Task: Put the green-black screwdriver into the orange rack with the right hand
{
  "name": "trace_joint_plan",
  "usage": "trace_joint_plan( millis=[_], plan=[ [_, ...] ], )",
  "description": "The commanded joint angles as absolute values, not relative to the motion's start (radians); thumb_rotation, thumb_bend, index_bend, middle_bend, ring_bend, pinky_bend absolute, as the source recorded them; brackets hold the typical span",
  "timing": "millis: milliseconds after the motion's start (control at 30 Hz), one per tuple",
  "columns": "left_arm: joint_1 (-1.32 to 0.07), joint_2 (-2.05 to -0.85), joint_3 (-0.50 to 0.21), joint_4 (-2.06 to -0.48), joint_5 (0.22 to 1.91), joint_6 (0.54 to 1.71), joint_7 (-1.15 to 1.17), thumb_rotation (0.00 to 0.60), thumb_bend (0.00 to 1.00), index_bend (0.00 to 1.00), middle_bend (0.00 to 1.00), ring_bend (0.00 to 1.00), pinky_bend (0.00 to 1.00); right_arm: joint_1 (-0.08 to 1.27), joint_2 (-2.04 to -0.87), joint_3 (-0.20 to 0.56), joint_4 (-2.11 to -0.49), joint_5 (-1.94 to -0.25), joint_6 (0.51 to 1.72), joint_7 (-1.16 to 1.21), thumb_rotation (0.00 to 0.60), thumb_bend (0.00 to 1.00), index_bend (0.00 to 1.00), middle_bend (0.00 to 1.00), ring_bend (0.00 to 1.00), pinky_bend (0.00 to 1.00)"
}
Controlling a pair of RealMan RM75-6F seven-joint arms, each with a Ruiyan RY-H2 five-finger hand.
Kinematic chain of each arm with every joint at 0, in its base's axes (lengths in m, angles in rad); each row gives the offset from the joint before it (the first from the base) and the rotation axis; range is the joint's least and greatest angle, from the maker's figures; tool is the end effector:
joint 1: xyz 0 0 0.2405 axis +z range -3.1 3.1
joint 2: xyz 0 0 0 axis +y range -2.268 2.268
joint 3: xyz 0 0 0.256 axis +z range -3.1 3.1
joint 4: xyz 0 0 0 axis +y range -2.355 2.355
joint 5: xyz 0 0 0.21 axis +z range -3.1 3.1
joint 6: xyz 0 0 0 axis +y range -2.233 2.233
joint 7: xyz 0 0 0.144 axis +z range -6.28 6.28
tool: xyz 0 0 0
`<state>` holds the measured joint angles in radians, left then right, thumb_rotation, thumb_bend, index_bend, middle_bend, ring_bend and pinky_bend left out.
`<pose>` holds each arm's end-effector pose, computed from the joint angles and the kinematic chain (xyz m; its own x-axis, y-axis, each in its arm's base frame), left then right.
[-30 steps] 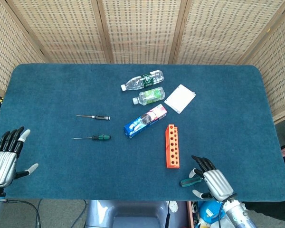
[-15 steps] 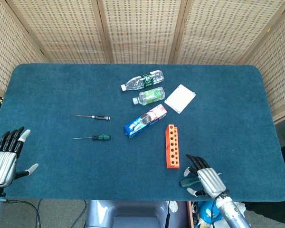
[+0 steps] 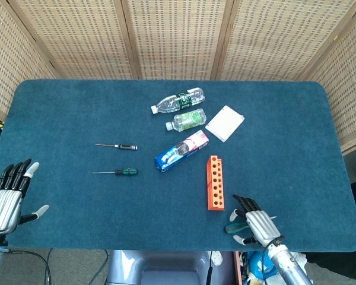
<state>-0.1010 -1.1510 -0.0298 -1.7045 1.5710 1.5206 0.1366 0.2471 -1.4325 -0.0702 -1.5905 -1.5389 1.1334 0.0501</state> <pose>-0.2766 0.1790 0.1404 0.4102 -0.0216 0.9117 0.9066 -0.0989 -0.4102 -0.2549 -0.1788 -0.0012 0.1566 -0.4592 0.8744 -0.9792 -0.1877 0.0768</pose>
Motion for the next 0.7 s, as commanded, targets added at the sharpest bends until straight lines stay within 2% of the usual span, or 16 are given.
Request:
trace_joint_plan(
  millis=[33, 700],
  plan=[
    [-0.102, -1.152, -0.030, -1.704, 1.571, 1.519, 0.137, 0.600, 0.00, 0.00, 0.00, 0.00, 0.00, 0.248, -1.439, -0.071, -1.583, -1.535, 1.130, 0.054, 0.600, 0.19, 0.42, 0.00, 0.00, 0.00],
    [-0.103, -1.155, -0.028, -1.703, 1.570, 1.514, 0.143, 0.600, 0.00, 0.00, 0.00, 0.00, 0.00, 0.256, -1.495, -0.073, -1.502, -1.499, 1.096, 0.086, 0.600, 0.19, 0.44, 0.00, 0.00, 0.00]
  ],
)
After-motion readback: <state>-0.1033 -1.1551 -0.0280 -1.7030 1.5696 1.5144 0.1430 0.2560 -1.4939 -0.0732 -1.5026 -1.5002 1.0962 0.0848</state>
